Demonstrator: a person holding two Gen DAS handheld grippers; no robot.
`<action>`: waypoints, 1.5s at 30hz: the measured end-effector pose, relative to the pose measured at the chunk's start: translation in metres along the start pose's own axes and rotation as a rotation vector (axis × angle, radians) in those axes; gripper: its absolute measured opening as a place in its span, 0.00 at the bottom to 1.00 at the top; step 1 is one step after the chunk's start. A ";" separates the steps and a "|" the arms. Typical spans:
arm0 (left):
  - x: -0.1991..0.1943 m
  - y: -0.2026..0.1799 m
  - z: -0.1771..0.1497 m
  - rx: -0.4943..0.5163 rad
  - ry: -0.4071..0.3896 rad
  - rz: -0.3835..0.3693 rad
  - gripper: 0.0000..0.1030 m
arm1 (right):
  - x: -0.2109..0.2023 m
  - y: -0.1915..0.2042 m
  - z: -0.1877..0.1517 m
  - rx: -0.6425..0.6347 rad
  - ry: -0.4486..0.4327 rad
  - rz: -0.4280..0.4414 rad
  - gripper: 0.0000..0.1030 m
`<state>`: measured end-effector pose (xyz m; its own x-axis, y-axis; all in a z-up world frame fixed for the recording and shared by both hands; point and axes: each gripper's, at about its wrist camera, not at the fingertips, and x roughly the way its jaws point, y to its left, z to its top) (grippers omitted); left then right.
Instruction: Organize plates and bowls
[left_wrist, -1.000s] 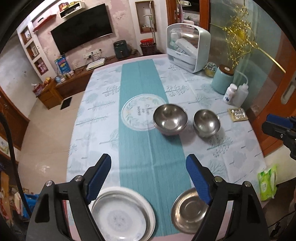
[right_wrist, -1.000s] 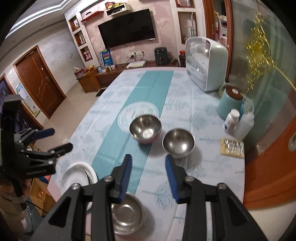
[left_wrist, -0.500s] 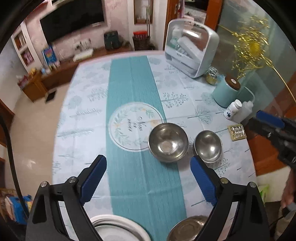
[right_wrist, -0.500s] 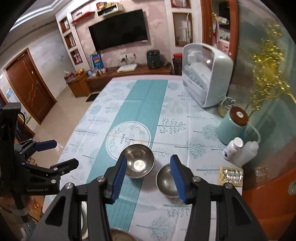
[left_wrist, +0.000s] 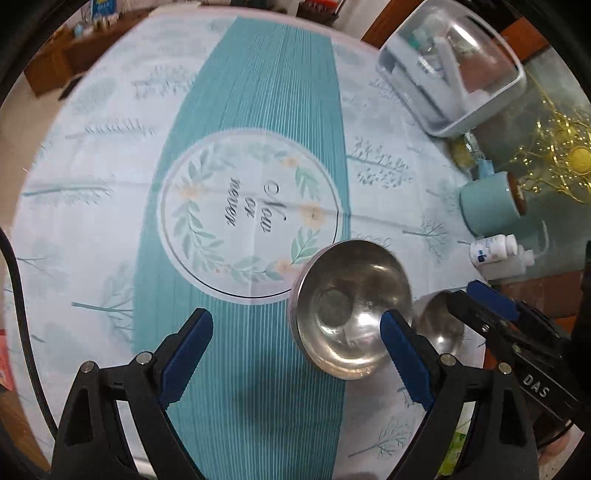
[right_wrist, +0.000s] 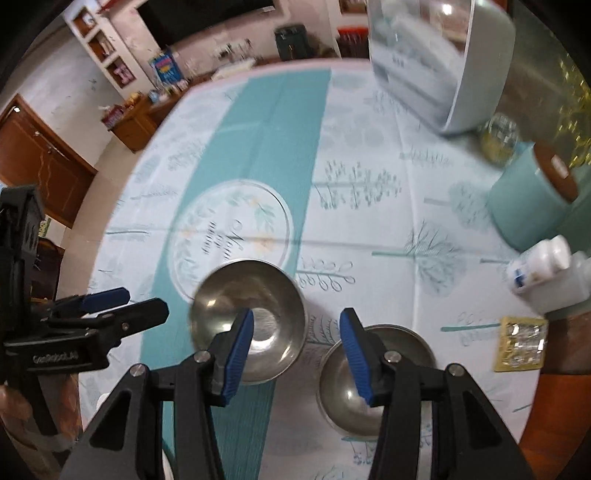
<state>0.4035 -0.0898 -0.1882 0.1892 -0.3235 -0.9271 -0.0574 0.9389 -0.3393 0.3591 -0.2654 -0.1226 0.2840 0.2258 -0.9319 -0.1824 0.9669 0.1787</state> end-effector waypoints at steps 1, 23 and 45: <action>0.007 0.001 0.001 0.002 0.008 -0.001 0.88 | 0.008 -0.002 0.001 0.006 0.013 0.003 0.47; 0.057 0.000 -0.018 0.029 0.161 -0.087 0.15 | 0.067 -0.002 -0.005 -0.033 0.146 0.026 0.05; -0.115 -0.036 -0.140 0.211 0.005 -0.044 0.16 | -0.091 0.033 -0.092 -0.055 -0.008 0.129 0.07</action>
<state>0.2466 -0.1030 -0.0921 0.1823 -0.3652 -0.9129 0.1578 0.9273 -0.3394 0.2403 -0.2654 -0.0614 0.2625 0.3489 -0.8996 -0.2692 0.9218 0.2790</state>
